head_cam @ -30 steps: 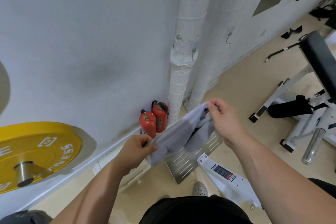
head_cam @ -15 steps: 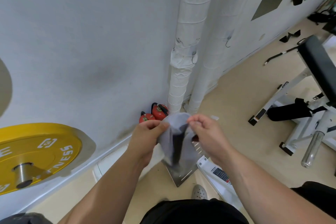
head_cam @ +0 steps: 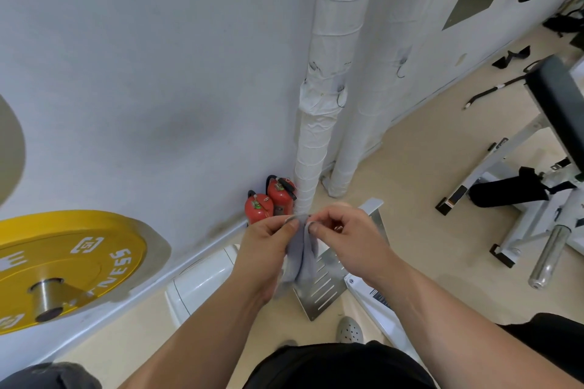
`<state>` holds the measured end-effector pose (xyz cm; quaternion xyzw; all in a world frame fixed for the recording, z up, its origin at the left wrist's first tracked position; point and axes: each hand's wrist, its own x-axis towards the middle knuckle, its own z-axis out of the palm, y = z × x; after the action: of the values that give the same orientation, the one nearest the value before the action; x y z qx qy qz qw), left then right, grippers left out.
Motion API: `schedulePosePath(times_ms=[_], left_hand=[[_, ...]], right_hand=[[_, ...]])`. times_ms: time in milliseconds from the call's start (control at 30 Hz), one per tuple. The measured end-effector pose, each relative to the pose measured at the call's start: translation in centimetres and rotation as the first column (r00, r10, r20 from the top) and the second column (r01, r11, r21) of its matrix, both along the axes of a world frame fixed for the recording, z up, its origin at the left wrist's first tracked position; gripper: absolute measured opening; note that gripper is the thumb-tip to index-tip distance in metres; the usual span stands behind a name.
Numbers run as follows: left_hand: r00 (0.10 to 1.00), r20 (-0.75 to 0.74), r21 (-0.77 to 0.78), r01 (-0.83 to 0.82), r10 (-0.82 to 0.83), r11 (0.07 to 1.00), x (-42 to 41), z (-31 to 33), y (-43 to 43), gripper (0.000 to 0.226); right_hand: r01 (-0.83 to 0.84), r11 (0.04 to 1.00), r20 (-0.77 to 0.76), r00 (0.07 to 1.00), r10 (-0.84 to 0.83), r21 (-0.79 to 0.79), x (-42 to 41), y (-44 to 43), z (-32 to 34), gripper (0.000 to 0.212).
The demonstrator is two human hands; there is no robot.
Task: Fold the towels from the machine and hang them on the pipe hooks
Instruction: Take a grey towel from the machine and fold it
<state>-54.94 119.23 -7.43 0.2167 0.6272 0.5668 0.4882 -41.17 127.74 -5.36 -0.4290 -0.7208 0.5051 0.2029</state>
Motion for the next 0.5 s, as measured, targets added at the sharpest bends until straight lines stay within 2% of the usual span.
schedulePosePath(times_ms=[67, 200, 300, 433, 500], left_hand=[[0.999, -0.036, -0.009, -0.004, 0.004, 1.000, -0.03, -0.17, -0.07, 0.034], [0.990, -0.111, -0.005, 0.083, -0.083, 0.997, -0.21, -0.28, -0.16, 0.030], [0.972, -0.159, -0.014, 0.172, -0.172, 0.985, -0.01, -0.30, -0.15, 0.030], [0.964, -0.148, -0.057, 0.216, -0.222, 0.975, -0.05, 0.42, -0.04, 0.032], [0.958, -0.155, -0.057, 0.233, -0.240, 0.971, -0.08, 0.68, -0.07, 0.031]], right_hand=[[-0.063, 0.990, 0.085, 0.995, 0.052, 0.128, 0.13, 0.33, -0.05, 0.012], [-0.199, 0.956, 0.103, 0.978, 0.181, 0.217, 0.08, 0.37, 0.51, 0.012], [-0.154, 0.955, 0.097, 0.986, 0.133, 0.254, -0.03, 0.32, 0.67, 0.013], [-0.081, 0.958, 0.074, 0.995, 0.063, 0.275, 0.18, 0.38, 0.75, 0.030], [-0.057, 0.966, 0.047, 0.998, 0.047, 0.252, 0.28, 0.45, 0.58, 0.030]])
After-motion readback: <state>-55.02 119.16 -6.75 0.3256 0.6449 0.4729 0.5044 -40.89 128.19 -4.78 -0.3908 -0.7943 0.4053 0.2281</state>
